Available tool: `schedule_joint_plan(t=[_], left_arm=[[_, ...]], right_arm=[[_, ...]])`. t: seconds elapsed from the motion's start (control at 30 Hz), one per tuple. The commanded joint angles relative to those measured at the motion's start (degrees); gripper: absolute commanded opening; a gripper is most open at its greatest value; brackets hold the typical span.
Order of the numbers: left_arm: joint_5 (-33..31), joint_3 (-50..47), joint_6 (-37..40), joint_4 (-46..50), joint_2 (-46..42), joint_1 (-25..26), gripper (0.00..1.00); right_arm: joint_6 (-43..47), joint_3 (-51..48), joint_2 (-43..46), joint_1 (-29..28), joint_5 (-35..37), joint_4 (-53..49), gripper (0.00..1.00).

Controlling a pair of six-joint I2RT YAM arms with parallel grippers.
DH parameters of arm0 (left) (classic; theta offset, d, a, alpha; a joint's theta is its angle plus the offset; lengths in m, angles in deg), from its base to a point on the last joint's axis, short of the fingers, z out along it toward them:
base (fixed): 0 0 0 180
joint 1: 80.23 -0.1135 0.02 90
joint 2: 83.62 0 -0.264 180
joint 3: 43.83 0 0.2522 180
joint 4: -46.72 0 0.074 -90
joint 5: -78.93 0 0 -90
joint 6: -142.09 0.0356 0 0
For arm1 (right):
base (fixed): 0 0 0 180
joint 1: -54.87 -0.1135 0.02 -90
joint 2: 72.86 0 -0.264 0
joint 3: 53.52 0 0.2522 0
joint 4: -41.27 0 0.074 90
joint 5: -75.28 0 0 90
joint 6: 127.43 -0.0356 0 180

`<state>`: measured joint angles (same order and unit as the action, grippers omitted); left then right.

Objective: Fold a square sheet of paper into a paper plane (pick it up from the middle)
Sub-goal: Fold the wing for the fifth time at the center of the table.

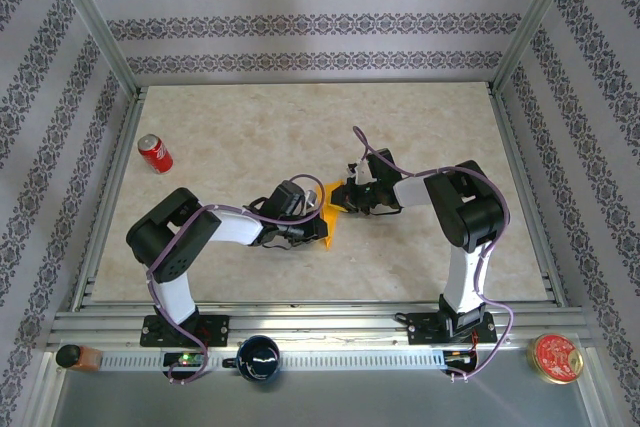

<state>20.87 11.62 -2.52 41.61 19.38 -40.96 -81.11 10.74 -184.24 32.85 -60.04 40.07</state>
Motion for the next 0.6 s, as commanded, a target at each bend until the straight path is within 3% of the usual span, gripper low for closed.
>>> schedule_joint_plan(t=[0.0, 0.27, 0.43, 0.57], left_arm=[[4.66, -2.57, -1.14, 4.90, 1.14, 0.72, 0.00], [7.95, -4.21, -2.75, 0.43, 1.08, 0.72, 0.11], [8.75, -3.95, -1.71, 2.04, 1.00, 0.72, 0.09], [8.93, -3.08, 0.04, 4.80, 0.80, 0.72, 0.00]], right_arm=[[0.57, -1.28, -1.83, -1.09, 5.42, -4.60, 0.12], [1.06, -1.28, -1.72, -1.09, 6.21, -5.69, 0.12], [1.49, -1.19, -1.83, -1.09, 6.82, -6.40, 0.12], [1.65, -1.13, -1.97, -1.09, 7.02, -6.75, 0.09]])
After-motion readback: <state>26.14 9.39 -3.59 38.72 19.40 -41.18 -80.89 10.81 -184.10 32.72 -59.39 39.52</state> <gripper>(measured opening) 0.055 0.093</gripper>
